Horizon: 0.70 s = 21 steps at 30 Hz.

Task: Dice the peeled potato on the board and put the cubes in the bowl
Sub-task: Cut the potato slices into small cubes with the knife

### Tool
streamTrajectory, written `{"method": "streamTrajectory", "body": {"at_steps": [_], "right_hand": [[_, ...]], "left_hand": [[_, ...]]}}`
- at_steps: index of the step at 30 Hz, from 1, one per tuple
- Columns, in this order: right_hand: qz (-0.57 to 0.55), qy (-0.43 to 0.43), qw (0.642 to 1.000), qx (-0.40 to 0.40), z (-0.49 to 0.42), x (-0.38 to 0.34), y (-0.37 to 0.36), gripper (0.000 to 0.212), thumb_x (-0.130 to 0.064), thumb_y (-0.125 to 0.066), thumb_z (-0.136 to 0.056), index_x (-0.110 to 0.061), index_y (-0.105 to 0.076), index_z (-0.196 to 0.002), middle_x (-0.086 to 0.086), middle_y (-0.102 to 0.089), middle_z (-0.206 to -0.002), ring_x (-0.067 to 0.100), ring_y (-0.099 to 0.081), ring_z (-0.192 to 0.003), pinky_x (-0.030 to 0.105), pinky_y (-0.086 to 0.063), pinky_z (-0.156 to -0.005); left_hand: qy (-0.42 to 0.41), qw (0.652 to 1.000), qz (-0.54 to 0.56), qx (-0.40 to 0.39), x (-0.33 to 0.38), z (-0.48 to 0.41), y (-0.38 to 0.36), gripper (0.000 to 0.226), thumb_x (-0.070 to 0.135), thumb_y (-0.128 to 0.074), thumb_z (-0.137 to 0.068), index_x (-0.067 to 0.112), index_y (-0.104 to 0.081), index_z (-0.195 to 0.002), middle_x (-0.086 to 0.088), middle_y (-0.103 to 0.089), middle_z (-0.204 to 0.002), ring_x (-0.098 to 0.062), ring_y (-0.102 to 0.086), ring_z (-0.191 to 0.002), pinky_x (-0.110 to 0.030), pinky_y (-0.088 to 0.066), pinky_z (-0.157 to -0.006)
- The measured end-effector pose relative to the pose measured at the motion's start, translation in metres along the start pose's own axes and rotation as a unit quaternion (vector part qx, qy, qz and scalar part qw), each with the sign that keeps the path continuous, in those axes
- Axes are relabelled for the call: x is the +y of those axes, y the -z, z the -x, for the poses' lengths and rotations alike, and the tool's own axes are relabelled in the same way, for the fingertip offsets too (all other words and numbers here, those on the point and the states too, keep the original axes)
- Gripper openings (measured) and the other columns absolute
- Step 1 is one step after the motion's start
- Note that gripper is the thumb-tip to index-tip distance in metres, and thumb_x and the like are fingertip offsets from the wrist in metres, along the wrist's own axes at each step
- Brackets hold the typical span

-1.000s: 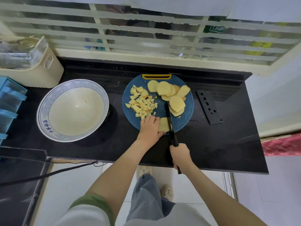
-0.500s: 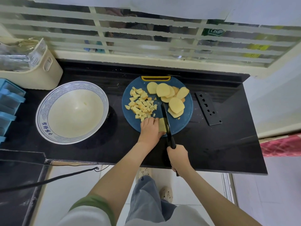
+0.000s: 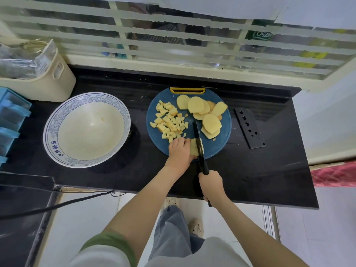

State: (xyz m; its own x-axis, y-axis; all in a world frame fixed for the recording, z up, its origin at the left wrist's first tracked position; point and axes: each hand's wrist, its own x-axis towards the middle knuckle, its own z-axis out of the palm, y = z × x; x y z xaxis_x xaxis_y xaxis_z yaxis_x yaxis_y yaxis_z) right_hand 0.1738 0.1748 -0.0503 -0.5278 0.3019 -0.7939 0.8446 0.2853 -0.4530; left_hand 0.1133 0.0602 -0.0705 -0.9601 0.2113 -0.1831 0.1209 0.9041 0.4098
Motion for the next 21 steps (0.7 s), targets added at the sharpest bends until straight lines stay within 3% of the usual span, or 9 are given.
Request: {"method": "streamTrajectory", "body": {"at_steps": [5, 12, 16, 21], "right_hand": [[-0.034, 0.026, 0.999, 0.007, 0.007, 0.004, 0.0, 0.019, -0.014, -0.051, -0.093, -0.01, -0.053, -0.075, 0.008, -0.052, -0.074, 0.022, -0.048, -0.068, 0.036, -0.043, -0.064], [-0.015, 0.037, 0.999, -0.002, 0.014, 0.006, -0.003, 0.019, -0.017, -0.051, -0.095, -0.01, -0.054, -0.079, 0.007, -0.052, -0.075, 0.02, -0.049, -0.069, 0.034, -0.044, -0.066], [0.001, 0.026, 1.0, -0.008, 0.011, 0.006, -0.006, 0.018, -0.019, -0.05, -0.097, -0.012, -0.054, -0.081, 0.006, -0.054, -0.079, 0.017, -0.052, -0.069, 0.031, -0.048, -0.068], [0.031, -0.001, 0.999, -0.012, 0.008, 0.003, -0.003, 0.016, -0.021, -0.05, -0.099, -0.013, -0.051, -0.085, 0.005, -0.054, -0.08, 0.014, -0.052, -0.065, 0.025, -0.047, -0.058]], "left_hand": [[0.018, 0.998, 0.048, -0.04, -0.003, -0.003, 0.009, 0.065, 0.034, -0.057, -0.093, 0.013, -0.03, -0.147, -0.005, -0.038, -0.135, -0.023, -0.029, -0.128, -0.033, -0.02, -0.105], [0.054, 0.993, 0.096, -0.045, -0.003, -0.004, 0.014, 0.056, 0.027, -0.062, -0.09, 0.016, -0.04, -0.14, -0.004, -0.042, -0.135, -0.024, -0.033, -0.129, -0.038, -0.024, -0.106], [0.11, 0.982, 0.15, -0.021, -0.01, -0.006, 0.015, 0.033, 0.021, -0.056, -0.094, 0.016, -0.053, -0.126, -0.003, -0.05, -0.127, -0.023, -0.04, -0.122, -0.039, -0.029, -0.099], [0.161, 0.968, 0.192, -0.017, -0.011, -0.01, 0.013, 0.016, 0.022, -0.058, -0.093, 0.015, -0.063, -0.107, -0.001, -0.061, -0.112, -0.022, -0.05, -0.111, -0.037, -0.031, -0.09]]}}
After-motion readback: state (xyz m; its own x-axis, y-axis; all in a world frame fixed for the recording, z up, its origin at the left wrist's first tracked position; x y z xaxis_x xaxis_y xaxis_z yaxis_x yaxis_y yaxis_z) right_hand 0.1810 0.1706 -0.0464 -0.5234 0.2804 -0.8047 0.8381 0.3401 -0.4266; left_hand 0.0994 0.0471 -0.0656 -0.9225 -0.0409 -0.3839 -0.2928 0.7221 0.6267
